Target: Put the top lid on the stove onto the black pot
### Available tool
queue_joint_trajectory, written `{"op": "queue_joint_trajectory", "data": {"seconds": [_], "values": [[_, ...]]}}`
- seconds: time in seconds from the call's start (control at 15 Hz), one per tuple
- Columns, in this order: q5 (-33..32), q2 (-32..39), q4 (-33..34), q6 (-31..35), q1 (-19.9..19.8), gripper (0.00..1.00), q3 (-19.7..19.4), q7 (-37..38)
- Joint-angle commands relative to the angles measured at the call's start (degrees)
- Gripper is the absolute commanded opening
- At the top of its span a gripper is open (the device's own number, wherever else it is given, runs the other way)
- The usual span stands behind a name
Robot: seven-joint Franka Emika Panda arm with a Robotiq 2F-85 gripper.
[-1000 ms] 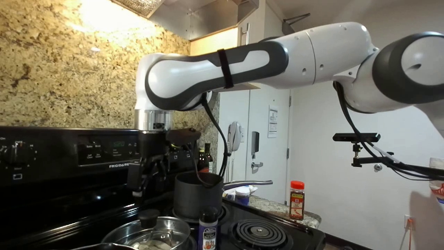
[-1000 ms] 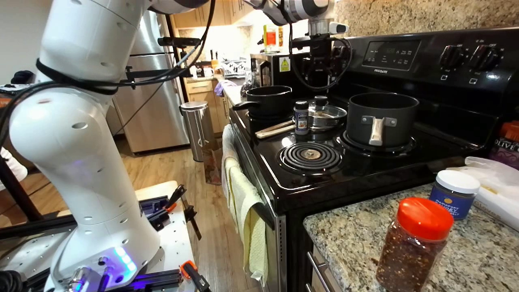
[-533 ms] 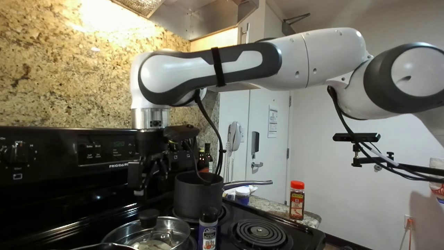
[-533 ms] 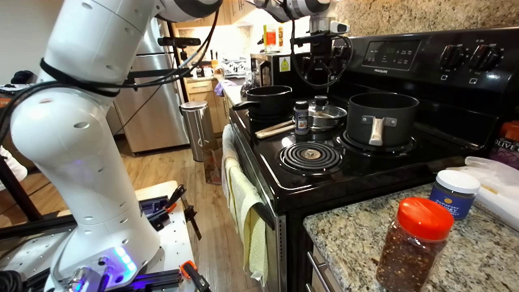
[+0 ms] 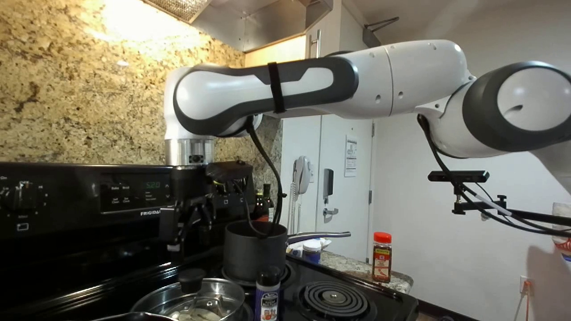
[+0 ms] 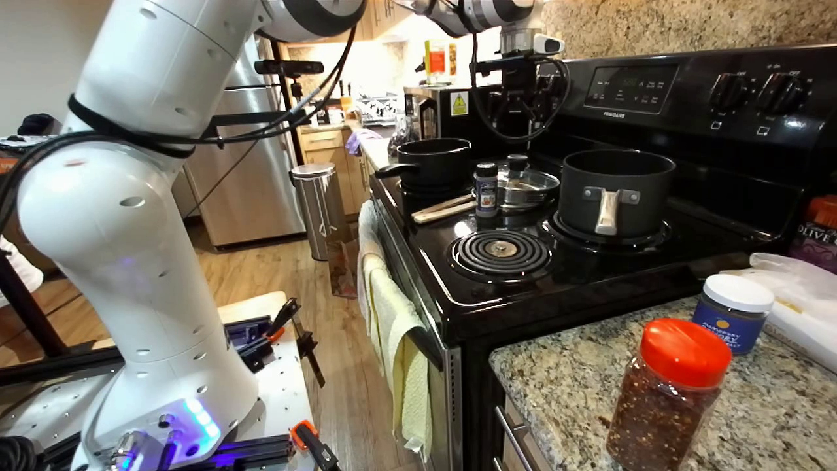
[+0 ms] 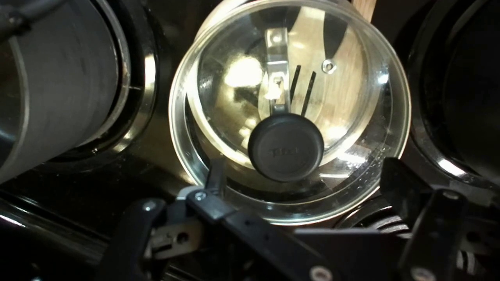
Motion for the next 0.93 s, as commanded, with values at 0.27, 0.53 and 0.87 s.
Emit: {"op": "queue_joint_trajectory", "data": {"seconds": [0.27, 0.53, 0.87], "values": [[1.19, -2.73, -5.16, 2.33, -0.90, 1.00, 0.41, -0.35], [2.44, -4.93, -11.28, 4.95, -2.10, 1.00, 0.51, -0.29], [3.34, -5.47, -17.17, 8.96, -2.56, 1.00, 0.93, -1.70]]}}
